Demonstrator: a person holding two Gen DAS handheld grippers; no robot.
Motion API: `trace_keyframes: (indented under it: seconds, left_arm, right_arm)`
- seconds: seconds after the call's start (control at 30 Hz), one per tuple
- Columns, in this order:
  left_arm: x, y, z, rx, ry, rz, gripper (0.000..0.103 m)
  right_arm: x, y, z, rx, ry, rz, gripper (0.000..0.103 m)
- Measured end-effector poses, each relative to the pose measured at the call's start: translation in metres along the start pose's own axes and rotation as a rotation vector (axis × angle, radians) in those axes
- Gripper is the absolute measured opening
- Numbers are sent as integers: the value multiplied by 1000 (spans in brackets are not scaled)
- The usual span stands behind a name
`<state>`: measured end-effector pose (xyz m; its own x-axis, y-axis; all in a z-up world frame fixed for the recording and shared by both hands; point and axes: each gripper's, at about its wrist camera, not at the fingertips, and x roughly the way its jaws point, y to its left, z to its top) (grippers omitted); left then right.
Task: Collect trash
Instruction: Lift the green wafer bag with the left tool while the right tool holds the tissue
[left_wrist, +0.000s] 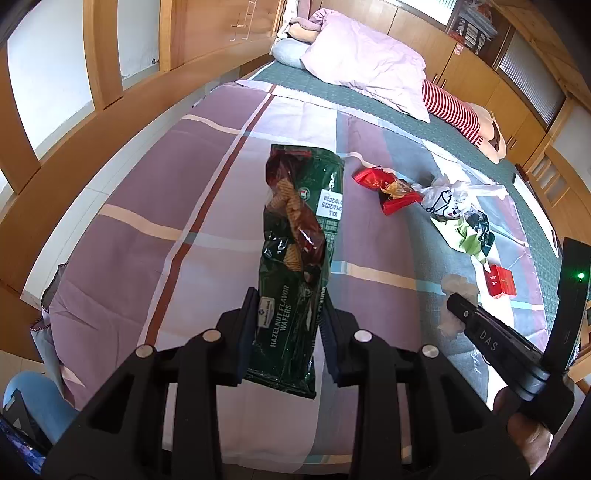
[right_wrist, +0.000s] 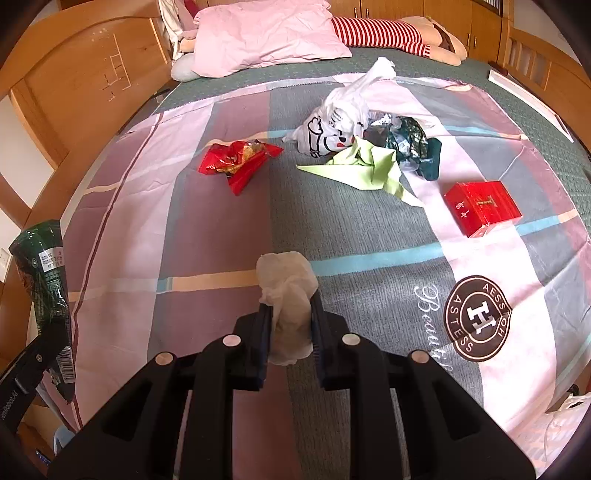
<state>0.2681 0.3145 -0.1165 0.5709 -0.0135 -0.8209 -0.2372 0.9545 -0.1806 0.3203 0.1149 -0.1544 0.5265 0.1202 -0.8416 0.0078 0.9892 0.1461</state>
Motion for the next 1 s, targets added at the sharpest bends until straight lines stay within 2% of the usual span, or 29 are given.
trace_keyframes:
  seconds: [0.2, 1.0]
  left_arm:
    - [2, 2, -7, -13, 18, -8, 33]
    - [-4, -2, -6, -3, 6, -29, 33]
  right_arm:
    - [3, -1, 0, 2, 12, 3, 20]
    - [4, 3, -1, -1, 14, 19, 20]
